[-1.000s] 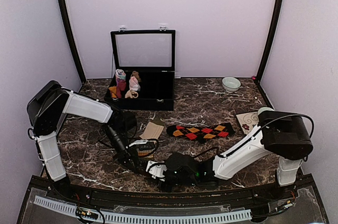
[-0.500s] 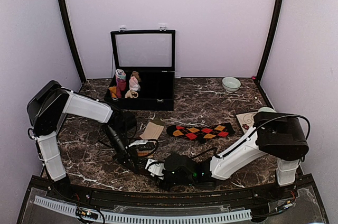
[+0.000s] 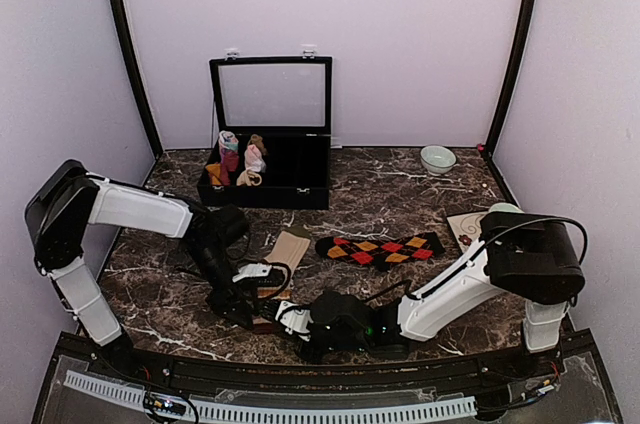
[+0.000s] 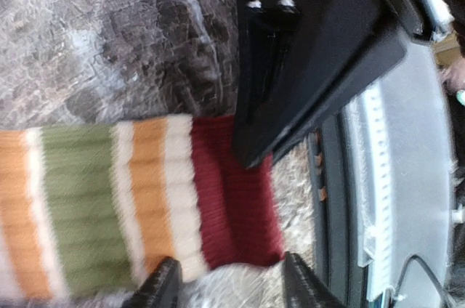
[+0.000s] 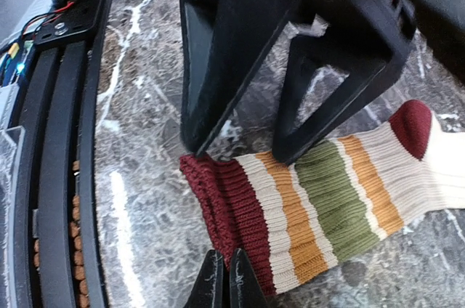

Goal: Roll the socks
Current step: Roll the sock at the center of the board.

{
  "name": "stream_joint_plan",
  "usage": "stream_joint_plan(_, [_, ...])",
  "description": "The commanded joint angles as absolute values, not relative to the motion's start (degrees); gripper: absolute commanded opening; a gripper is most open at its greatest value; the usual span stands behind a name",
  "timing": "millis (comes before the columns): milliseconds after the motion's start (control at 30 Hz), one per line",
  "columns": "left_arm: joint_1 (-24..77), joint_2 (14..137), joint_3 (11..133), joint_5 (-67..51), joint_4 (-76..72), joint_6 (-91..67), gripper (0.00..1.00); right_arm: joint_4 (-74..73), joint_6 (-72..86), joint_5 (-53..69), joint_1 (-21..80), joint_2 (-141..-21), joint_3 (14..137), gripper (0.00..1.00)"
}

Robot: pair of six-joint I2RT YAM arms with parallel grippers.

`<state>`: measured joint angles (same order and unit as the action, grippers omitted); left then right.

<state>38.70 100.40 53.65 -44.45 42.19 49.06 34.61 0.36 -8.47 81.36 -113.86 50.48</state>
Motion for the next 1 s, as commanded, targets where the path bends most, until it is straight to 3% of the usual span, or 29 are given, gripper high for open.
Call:
stream_joint_plan(0, [37.8, 89.2, 46.8, -33.7, 35.7, 48.9, 0.57, 33.2, 5.8, -4.2, 80.7, -114.3, 51.3, 0.0])
stream_joint_plan(200, [37.8, 76.2, 39.9, -28.8, 34.9, 54.8, 0.58, 23.4, 19.1, 7.3, 75.1, -116.8, 56.0, 0.0])
stream_joint_plan(433, [43.6, 71.3, 39.0, -25.3, 36.5, 59.9, 0.53, 9.9, 28.6, 17.6, 70.6, -121.8, 63.9, 0.0])
stream_joint_plan(633, [51.8, 72.0, 37.3, -21.2, 33.6, 60.7, 0.48, 2.8, 34.9, 20.6, 69.1, -123.4, 65.6, 0.0])
stream_joint_plan(967, [54.8, 78.0, 40.0, -17.7, 27.3, 66.8, 0.47, -0.4, 43.3, 26.1, 67.5, -124.7, 67.8, 0.0])
